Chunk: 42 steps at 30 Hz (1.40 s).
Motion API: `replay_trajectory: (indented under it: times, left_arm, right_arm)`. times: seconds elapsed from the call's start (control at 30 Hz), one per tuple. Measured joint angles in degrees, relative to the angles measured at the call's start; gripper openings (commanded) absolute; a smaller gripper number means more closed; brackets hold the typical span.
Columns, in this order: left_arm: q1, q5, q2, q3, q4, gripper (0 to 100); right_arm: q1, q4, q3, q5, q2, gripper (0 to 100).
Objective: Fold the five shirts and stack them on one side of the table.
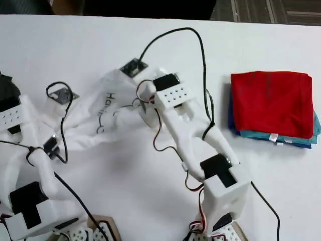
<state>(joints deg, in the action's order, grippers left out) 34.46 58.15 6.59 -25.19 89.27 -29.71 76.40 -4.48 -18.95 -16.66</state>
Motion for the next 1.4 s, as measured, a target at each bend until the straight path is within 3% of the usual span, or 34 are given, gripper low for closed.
replay_trajectory:
  times: [0.13, 0.6, 1.17, 1.23, 1.3, 1.4]
  left_arm:
    - [0.0, 0.0, 0.0, 0.0, 0.0, 3]
    - [0.0, 0.0, 0.0, -0.2, 0.0, 3]
    - [0.0, 0.0, 0.0, -0.3, -1.7, 3]
    - [0.0, 0.0, 0.0, -0.3, -1.7, 3]
    - [0.0, 0.0, 0.0, -0.3, -1.7, 3]
    - [0.0, 0.0, 0.0, -0.3, -1.7, 3]
  right_arm:
    - [0.4, -4.5, 0.0, 0.0, 0.0, 15.5]
    - [3.9, -4.9, -9.3, 0.0, 0.0, 15.5]
    - [0.3, -7.7, -9.9, 0.4, -8.1, 15.4]
    - [0.5, -8.4, -9.9, 0.4, -8.3, 11.7]
    - [0.8, -8.5, -10.3, 0.4, -8.3, 1.9]
    - [2.4, -8.2, -12.2, 0.4, -8.3, 2.2]
